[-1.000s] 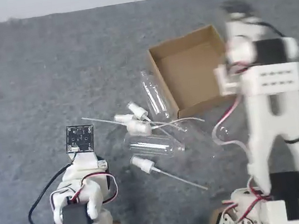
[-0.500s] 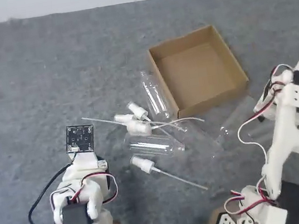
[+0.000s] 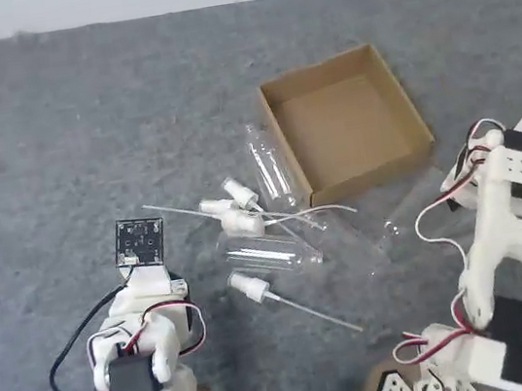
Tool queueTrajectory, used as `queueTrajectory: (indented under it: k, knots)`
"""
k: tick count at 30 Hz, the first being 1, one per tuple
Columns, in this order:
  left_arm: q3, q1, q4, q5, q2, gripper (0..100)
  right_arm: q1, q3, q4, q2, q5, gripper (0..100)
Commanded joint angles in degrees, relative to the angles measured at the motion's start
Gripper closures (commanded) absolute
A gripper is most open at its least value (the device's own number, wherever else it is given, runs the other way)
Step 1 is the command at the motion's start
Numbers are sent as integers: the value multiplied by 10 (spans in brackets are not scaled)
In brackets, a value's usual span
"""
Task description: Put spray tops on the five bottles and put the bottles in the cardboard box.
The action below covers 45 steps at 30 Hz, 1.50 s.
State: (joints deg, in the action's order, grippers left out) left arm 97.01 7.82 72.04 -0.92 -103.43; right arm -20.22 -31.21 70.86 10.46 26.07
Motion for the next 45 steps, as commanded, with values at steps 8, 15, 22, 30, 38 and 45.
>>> queueTrajectory:
  k: [8, 15, 22, 30, 38, 45]
  knots:
    - [-5, 4, 3, -4, -11, 988, -87, 15, -50, -17, -128, 838]
    - [-5, 4, 3, -4, -11, 988, -84, 50, -16, -14, -194, 838]
    - [-5, 4, 3, -4, -11, 988, -62, 223, 56, -14, -201, 838]
    - [-5, 4, 3, -4, -11, 988, 125, 371, 85, -22, -398, 839]
    - [-5, 4, 3, -4, -11, 988, 175, 414, 21, -171, -452, 838]
    - [-5, 4, 3, -4, -11, 988, 170, 567, 22, -349, -447, 838]
